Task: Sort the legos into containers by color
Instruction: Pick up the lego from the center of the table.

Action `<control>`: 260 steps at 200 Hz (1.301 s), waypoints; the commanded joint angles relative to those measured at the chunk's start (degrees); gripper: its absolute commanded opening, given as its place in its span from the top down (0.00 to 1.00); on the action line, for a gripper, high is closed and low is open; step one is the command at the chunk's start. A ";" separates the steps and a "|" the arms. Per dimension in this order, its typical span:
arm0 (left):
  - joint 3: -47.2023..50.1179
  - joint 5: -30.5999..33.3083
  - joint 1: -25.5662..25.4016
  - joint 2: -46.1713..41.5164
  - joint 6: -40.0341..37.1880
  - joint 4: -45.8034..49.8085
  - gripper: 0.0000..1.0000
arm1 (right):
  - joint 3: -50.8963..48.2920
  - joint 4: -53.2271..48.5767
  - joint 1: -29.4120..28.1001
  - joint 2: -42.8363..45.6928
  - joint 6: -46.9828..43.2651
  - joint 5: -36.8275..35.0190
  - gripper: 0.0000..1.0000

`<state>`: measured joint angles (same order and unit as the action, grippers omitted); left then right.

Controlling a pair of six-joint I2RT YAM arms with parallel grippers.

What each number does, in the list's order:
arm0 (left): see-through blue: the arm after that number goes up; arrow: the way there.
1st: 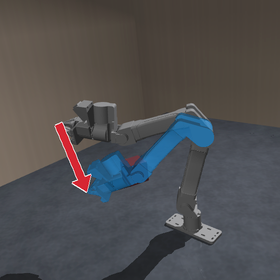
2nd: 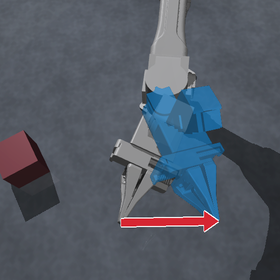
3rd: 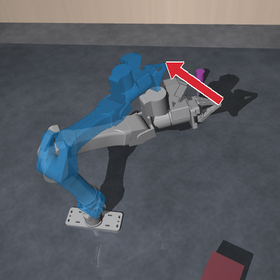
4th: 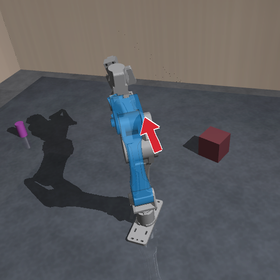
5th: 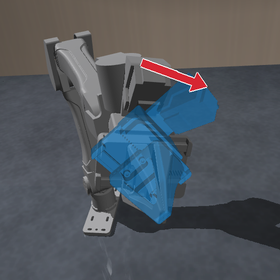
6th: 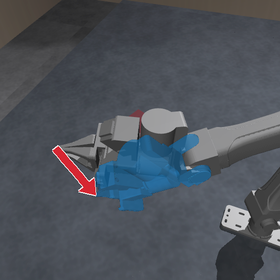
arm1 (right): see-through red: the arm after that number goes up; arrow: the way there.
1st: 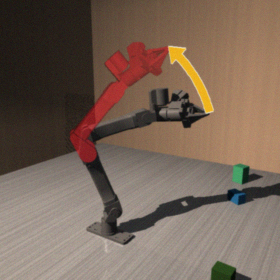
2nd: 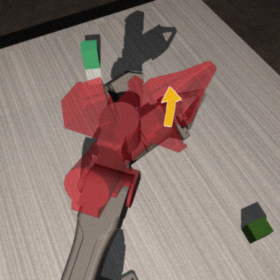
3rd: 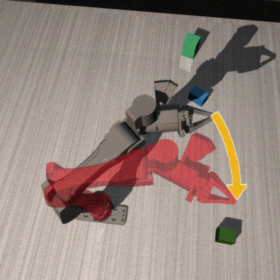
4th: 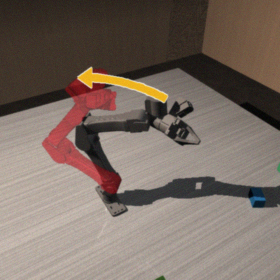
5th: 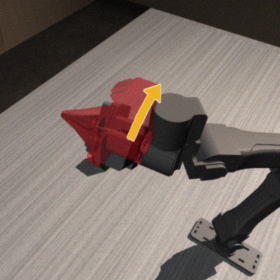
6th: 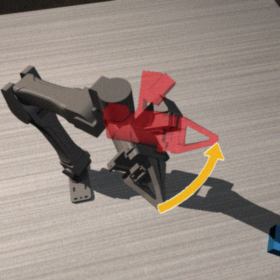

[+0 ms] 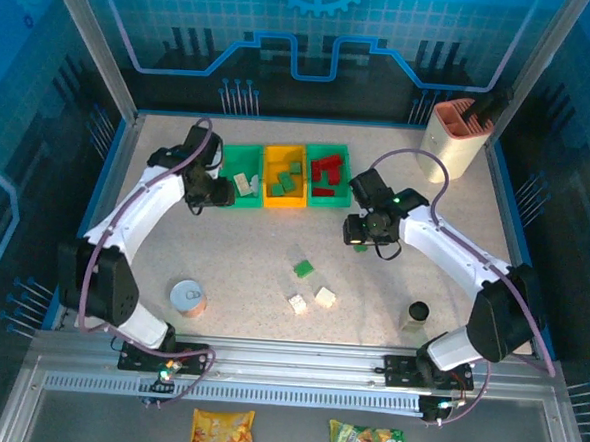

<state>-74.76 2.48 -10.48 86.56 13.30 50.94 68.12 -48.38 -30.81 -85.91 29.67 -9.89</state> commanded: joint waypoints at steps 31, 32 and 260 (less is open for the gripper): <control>11.39 -0.25 1.16 -8.86 -2.49 -1.81 0.54 | -1.28 3.36 3.36 -6.18 -6.25 2.37 0.46; 11.57 -0.22 1.16 -8.95 -2.49 -1.89 0.54 | -1.26 3.37 3.37 -6.28 -6.27 2.39 0.46; 16.14 -2.24 1.34 -11.21 -3.97 -9.83 0.54 | 2.02 7.78 6.74 -19.67 -9.56 -0.11 0.60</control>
<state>-59.09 1.58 -9.85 76.58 10.35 41.58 68.62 -40.47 -24.67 -104.86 20.60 -9.69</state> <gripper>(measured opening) 0.456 0.419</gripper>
